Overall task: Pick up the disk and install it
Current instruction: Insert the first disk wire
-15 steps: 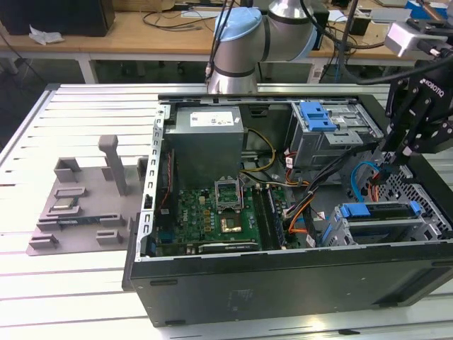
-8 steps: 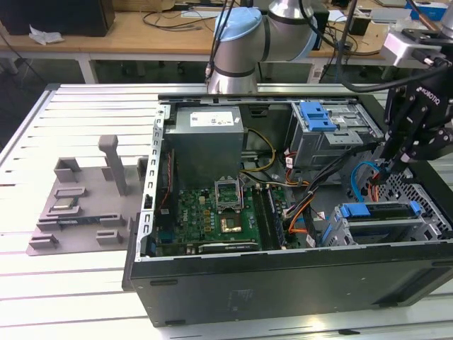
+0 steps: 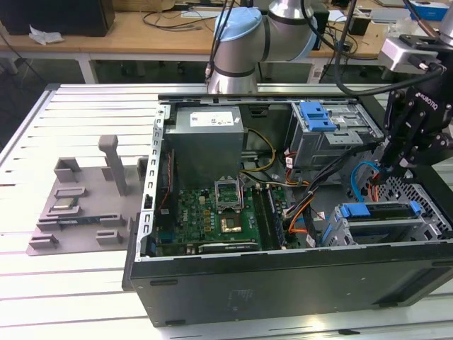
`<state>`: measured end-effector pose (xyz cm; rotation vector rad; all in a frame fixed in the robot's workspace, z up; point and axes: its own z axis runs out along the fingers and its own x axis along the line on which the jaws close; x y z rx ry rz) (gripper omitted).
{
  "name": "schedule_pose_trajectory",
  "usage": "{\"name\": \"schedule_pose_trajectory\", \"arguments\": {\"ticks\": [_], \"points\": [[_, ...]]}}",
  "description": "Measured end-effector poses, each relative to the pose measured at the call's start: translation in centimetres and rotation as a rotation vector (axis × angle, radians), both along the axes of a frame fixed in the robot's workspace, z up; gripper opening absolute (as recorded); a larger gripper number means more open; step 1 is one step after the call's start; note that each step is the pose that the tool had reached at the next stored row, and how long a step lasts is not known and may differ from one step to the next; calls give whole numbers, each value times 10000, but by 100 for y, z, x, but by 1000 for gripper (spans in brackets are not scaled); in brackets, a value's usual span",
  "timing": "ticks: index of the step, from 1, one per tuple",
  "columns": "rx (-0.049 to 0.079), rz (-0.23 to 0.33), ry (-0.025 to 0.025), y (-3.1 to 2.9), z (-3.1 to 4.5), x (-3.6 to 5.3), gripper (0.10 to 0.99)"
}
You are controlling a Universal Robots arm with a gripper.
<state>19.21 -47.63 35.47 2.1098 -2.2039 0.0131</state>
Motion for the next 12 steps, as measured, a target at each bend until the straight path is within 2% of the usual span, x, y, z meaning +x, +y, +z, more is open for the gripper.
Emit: {"name": "schedule_pose_trajectory", "arguments": {"ticks": [4, 5, 7, 9, 12], "points": [[0, 0, 0, 0, 0, 0, 361], [1, 0, 0, 0, -1, 0, 282], [1, 0, 0, 0, -1, 1, 282], [1, 0, 0, 0, -1, 0, 169], [2, 0, 1, -5, -2, 0, 169]]}}
